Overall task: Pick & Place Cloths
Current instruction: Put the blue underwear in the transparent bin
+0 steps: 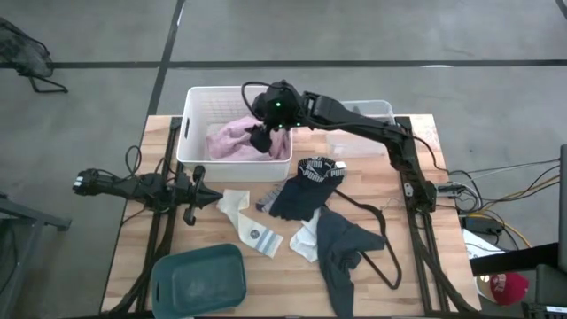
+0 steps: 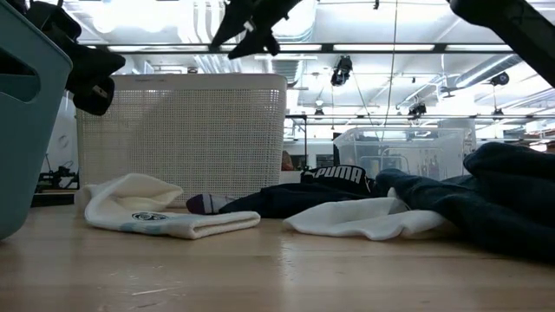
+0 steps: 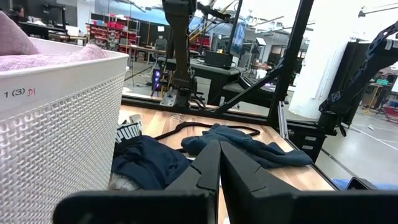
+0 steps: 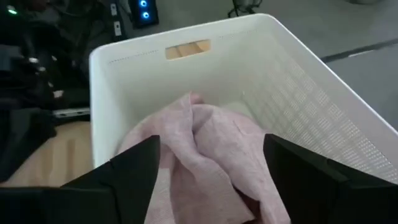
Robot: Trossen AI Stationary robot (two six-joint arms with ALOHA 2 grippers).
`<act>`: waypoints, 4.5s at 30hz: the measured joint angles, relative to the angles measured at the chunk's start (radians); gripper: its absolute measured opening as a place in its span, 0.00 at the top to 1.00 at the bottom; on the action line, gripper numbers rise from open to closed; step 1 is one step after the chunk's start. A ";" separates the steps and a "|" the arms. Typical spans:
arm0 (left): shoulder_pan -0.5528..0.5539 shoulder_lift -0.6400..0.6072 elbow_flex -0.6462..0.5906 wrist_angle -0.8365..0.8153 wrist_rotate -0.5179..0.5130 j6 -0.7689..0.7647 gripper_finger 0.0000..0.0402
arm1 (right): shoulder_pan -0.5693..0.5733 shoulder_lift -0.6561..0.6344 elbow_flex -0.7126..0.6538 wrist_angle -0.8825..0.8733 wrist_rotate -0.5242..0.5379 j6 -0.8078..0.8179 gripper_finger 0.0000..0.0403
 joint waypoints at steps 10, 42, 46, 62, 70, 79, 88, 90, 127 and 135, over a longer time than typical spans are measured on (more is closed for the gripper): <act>0.000 0.000 0.000 0.000 0.000 0.000 0.97 | 0.046 -0.060 0.000 -0.033 -0.011 -0.018 0.30; 0.000 0.000 0.000 0.000 0.000 0.000 0.97 | 0.394 -0.115 -0.002 -0.359 -0.004 -0.084 0.95; 0.000 0.000 0.000 0.000 0.000 0.000 0.97 | 0.452 -0.115 -0.002 -0.498 -0.003 0.013 0.97; 0.000 0.000 0.000 0.000 0.000 0.000 0.97 | 0.616 -0.111 -0.266 -0.708 0.049 0.323 0.98; 0.000 0.000 0.000 0.000 0.000 0.000 0.97 | 0.675 -0.119 -0.491 -0.613 0.076 0.392 0.98; 0.000 0.000 0.000 0.000 0.000 0.000 0.97 | 0.714 -0.248 -0.746 -0.413 0.089 0.494 0.98; 0.000 0.000 0.000 0.000 0.000 0.000 0.97 | 0.755 -0.479 -1.067 -0.207 0.107 0.715 0.98; 0.000 0.000 0.000 0.000 0.000 0.000 0.97 | 0.760 -0.511 -1.129 -0.164 0.110 0.776 0.98; 0.000 0.000 0.000 0.000 0.000 0.000 0.97 | 0.758 -0.419 -1.403 0.238 0.071 0.892 0.92; 0.000 0.000 0.000 0.000 0.000 0.000 0.97 | 0.741 -0.444 -1.264 0.127 0.097 0.763 0.97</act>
